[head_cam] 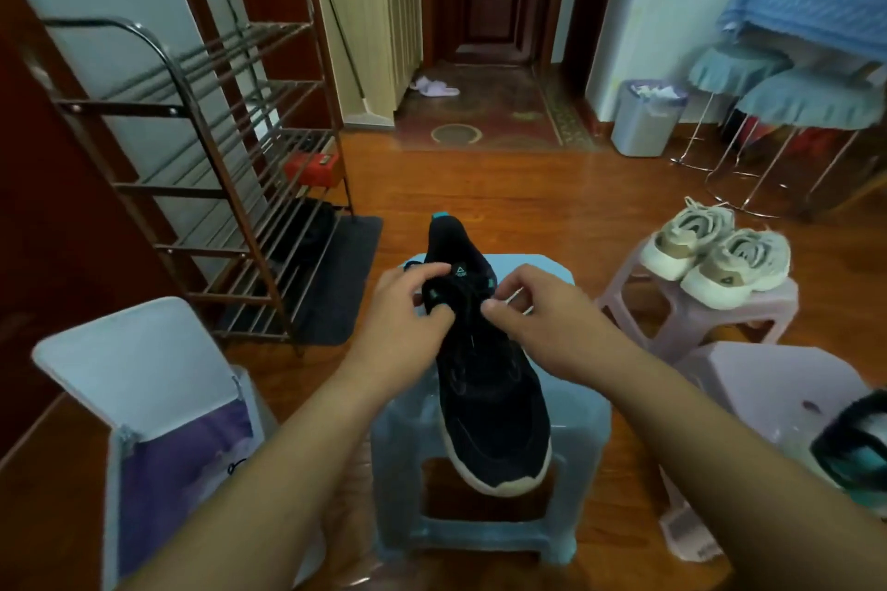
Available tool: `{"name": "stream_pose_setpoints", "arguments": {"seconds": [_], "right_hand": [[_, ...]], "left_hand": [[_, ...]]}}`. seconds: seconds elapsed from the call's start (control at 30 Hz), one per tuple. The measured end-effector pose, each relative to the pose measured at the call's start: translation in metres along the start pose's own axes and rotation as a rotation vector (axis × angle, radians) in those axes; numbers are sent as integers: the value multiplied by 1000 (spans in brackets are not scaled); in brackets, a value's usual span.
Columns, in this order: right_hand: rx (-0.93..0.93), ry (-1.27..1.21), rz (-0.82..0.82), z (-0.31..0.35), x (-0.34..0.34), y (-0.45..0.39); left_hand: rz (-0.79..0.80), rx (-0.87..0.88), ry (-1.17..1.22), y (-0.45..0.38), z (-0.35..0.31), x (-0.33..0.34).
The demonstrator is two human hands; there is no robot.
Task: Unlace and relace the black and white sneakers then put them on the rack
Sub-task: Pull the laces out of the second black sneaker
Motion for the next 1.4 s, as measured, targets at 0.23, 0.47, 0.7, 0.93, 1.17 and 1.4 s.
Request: {"name": "stream_pose_setpoints", "arguments": {"seconds": [0.23,0.47,0.7,0.93,1.17,1.4], "right_hand": [[-102,71,60,14,14,-18],[-44,-1662,369,2,-65,-41],[292,-1095,103,-63,-33,-77],[39,-139,-112,6,-8,-27],[57,-552,118,14,1,-28],[134,-1736,-117,-85,-91,-67]], "left_hand": [[-3,177,-127,-9,-1,-4],[18,169,-129,-10,1,-5],[-44,112,-110,-8,-3,-2],[-92,201,-129,-10,-5,-5],[-95,239,-228,-14,-4,-2],[-24,94,-123,-14,5,1]]}}
Point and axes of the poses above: each hand's wrist, its own y-axis away from the middle knuckle, its own x-axis out of the palm, z = x × y, the point moved 9 cm from there along -y, towards the middle knuckle, and after that the axes turned 14 degrees about x, right-handed, at the moved point
